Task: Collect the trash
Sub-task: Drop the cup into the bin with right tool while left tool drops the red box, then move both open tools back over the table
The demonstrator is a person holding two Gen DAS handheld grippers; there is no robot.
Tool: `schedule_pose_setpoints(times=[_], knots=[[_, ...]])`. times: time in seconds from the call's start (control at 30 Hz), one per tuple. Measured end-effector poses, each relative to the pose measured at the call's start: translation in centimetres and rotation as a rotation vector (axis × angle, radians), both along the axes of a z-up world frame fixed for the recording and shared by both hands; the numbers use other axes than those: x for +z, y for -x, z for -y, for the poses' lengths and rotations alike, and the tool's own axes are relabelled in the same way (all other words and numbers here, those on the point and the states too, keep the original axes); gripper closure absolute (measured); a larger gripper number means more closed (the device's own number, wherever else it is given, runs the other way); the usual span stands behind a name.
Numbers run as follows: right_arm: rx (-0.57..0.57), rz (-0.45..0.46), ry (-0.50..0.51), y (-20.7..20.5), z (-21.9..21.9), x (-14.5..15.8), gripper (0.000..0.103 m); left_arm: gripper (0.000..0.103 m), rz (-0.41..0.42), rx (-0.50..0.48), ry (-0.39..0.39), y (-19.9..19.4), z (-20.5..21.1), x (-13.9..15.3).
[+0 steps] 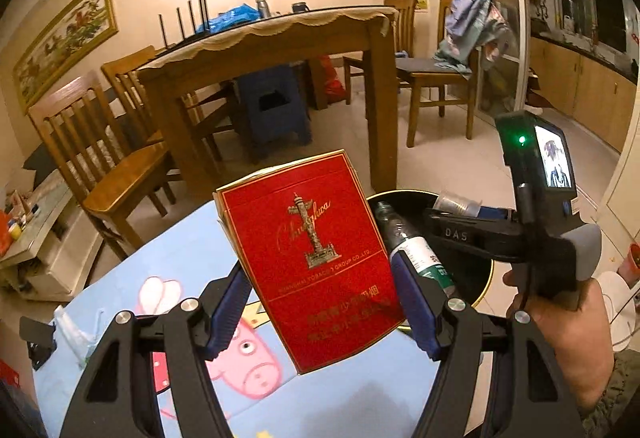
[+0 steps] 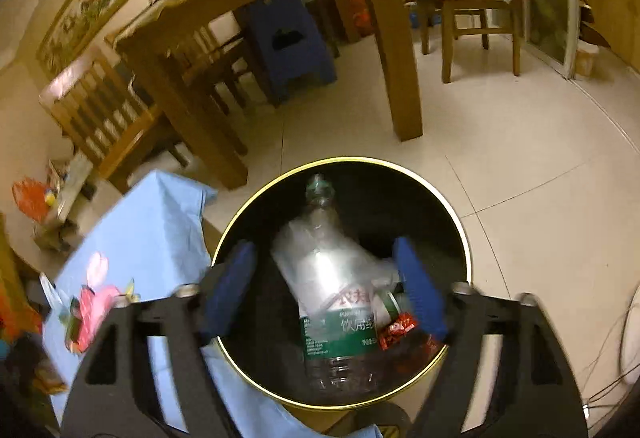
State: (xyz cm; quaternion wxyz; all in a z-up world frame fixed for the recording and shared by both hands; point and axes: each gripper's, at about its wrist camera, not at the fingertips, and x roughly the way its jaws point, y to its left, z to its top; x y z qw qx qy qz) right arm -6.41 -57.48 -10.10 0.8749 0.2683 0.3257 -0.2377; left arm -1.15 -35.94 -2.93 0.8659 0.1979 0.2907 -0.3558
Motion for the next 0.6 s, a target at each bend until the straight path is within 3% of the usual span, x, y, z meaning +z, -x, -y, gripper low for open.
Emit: schedule_pose_setpoints(times=[0.3, 0.6], knots=[[-0.163, 0.153, -0.017, 4.0, 2.5, 1.7, 0.017, 0.035, -0.05, -0.052, -0.019, -1.1, 3.6, -1.8], [-0.241, 0.193, -0.031, 7.2, 3.6, 2.6, 0.014, 0.029, -0.075, -0.093, -0.047, -2.0, 7.6, -3.1]])
